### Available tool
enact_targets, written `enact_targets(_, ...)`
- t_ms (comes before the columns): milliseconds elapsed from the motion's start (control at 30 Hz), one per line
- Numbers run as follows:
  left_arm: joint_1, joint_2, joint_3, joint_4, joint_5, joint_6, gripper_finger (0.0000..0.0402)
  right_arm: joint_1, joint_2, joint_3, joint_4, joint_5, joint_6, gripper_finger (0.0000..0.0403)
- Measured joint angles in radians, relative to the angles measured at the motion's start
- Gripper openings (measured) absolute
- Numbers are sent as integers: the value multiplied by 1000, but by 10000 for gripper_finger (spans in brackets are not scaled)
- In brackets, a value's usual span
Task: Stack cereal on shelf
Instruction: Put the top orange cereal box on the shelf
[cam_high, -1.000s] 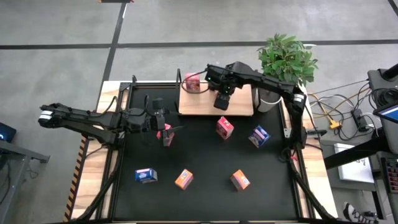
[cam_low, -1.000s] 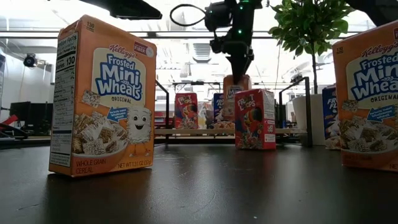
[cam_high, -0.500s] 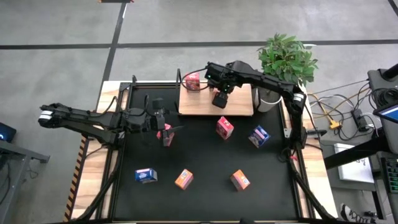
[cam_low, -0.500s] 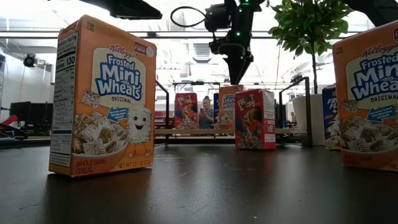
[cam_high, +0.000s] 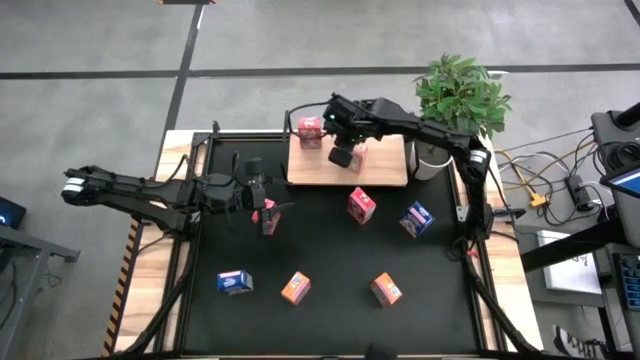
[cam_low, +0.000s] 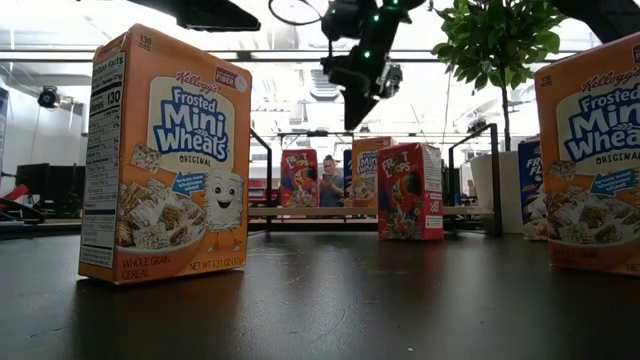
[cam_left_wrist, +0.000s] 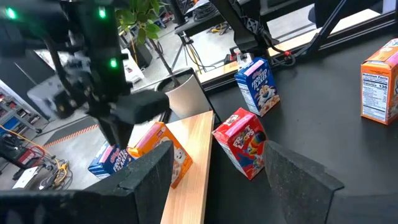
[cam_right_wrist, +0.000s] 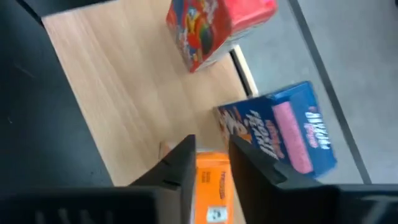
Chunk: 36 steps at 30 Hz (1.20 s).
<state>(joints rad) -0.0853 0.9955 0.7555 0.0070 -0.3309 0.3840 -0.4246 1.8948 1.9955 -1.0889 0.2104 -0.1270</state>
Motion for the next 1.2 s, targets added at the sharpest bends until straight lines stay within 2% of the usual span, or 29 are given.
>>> enact_targets(133, 0, 0, 0, -1, 0, 0, 230, 1, 7, -19, -17, 0, -30, 39)
enact_targets(267, 0, 0, 0, -7, 0, 0, 230, 1, 6, -22, -66, 0, -75, 13)
enact_targets(500, 0, 0, 0, -8, 0, 0, 230, 6, -2, -22, -193, 2, -159, 9)
enact_targets(767, 0, 0, 0, -9, 0, 0, 230, 21, -42, -24, -219, 27, -118, 9)
enact_targets(933, 0, 0, 0, -14, 0, 0, 230, 32, -77, -29, -233, -70, -71, 9)
enact_targets(1133, 0, 0, 0, -16, 0, 0, 230, 52, -74, -130, -159, -86, -77, 9)
enact_targets(1200, 0, 0, 0, -16, 0, 0, 230, 55, -73, -173, -157, -63, -77, 9)
